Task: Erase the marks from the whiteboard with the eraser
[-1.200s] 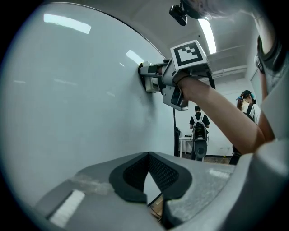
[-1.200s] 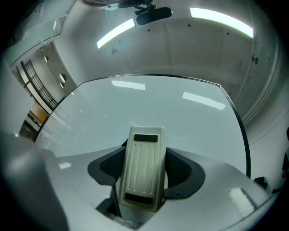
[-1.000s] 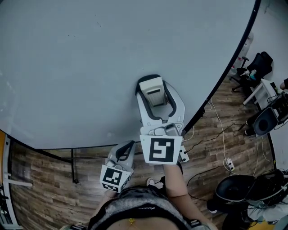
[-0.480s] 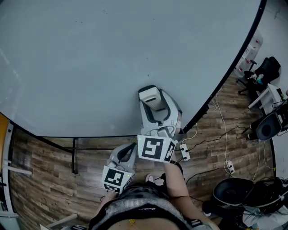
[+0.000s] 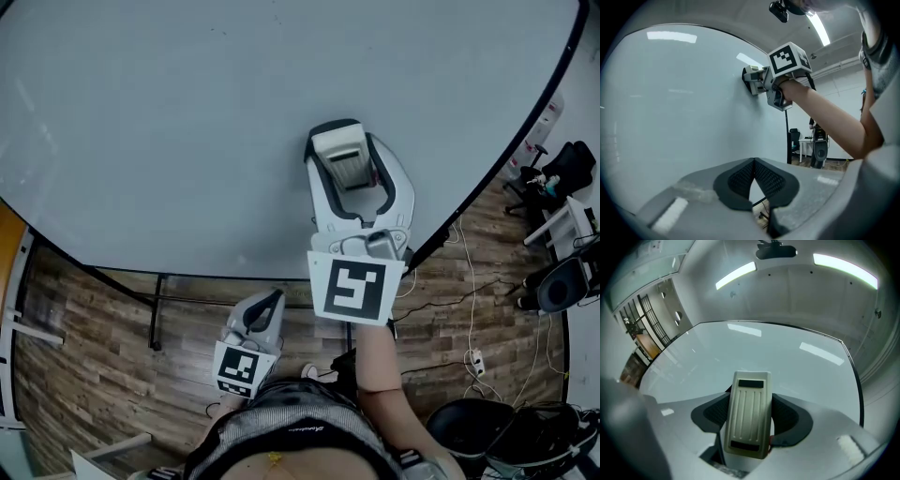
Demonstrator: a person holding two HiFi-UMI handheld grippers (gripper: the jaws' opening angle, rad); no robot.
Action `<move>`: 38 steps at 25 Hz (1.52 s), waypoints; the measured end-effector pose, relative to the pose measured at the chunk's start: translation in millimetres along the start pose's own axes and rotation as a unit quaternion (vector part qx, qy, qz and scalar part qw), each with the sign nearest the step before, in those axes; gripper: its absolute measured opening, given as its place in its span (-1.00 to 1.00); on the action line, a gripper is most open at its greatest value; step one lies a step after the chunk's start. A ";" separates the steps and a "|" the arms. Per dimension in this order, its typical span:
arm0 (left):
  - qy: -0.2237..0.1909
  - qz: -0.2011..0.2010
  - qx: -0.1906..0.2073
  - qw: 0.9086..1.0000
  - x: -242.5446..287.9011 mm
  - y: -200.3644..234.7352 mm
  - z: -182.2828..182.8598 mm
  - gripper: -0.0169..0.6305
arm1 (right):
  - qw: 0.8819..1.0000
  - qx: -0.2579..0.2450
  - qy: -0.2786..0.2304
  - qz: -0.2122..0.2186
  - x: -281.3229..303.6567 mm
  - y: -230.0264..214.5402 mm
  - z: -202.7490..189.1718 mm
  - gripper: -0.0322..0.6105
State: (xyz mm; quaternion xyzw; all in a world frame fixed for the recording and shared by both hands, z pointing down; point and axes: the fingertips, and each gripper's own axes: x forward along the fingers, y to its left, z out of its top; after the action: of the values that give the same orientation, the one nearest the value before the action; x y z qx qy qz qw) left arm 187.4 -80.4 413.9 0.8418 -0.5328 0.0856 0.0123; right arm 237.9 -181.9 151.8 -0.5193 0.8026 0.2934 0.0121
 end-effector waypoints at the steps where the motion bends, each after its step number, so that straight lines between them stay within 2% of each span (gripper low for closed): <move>1: 0.000 0.002 -0.003 1.000 -0.7 1.0 -1.9 -0.94 | 1.000 0.006 -0.002 -0.001 3.4 -1.1 3.4 -0.06; 4: 0.005 0.008 -0.010 1.000 -1.3 4.7 -9.5 -0.94 | 1.000 0.016 0.002 0.000 9.2 -3.1 2.0 -0.06; 8: 0.019 0.003 -0.014 1.000 1.6 4.3 -16.9 -0.94 | 0.999 -0.019 0.036 0.004 10.1 0.8 -9.2 -0.06; 11: 0.027 -0.007 -0.016 0.999 5.9 -3.0 -20.6 -0.94 | 0.998 -0.027 0.056 0.009 5.5 3.8 -23.4 -0.07; 21: 0.027 -0.017 -0.002 1.000 2.9 -24.0 -18.4 -0.94 | 0.991 -0.076 0.109 0.015 -30.9 37.9 -109.2 -0.06; 24: 0.028 -0.008 -0.006 1.000 -0.3 -28.1 -20.0 -0.94 | 0.988 -0.082 0.125 0.028 -40.7 46.3 -133.1 -0.06; 27: 0.030 0.010 0.007 0.999 -4.3 -27.4 -21.0 -0.94 | 0.988 -0.082 0.129 0.038 -48.2 50.4 -151.7 -0.06; 32: -0.001 0.043 0.009 0.999 -9.8 -19.5 -15.9 -0.94 | 0.991 -0.024 0.114 0.071 -58.8 50.8 -164.0 -0.06; 38: -0.043 0.084 -0.021 0.995 -11.2 -19.9 4.8 -0.94 | 0.988 0.072 0.086 0.109 -78.6 41.9 -156.4 -0.06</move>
State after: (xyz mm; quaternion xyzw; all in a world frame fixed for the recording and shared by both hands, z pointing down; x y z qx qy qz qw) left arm 201.2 -62.3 408.8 0.7966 -0.6033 0.0386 -0.0004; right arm 283.5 -180.4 325.9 -0.4495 0.8715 0.1889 -0.0520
